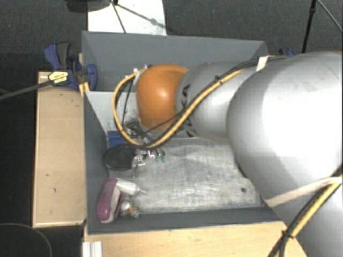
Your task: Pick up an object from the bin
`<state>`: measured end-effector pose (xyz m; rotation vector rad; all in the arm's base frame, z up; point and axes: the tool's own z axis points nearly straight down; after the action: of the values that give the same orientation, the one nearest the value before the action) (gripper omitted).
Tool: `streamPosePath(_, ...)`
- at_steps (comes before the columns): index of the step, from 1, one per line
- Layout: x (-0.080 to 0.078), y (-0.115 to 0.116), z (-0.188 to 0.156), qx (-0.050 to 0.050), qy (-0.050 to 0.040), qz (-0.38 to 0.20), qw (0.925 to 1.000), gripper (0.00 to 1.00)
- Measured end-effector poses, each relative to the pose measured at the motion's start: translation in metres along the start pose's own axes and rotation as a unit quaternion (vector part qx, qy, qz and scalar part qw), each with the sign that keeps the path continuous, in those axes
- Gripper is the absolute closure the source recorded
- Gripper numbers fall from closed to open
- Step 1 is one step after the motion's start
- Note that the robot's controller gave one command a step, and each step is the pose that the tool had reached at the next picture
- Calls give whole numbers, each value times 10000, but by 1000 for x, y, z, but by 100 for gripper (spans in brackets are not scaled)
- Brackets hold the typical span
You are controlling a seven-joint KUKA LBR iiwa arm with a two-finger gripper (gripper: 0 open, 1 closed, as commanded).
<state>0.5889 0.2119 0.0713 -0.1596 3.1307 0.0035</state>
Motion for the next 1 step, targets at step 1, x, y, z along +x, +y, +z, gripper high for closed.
streamPosePath(1,3,-1,2,15,64,13,10000,100)
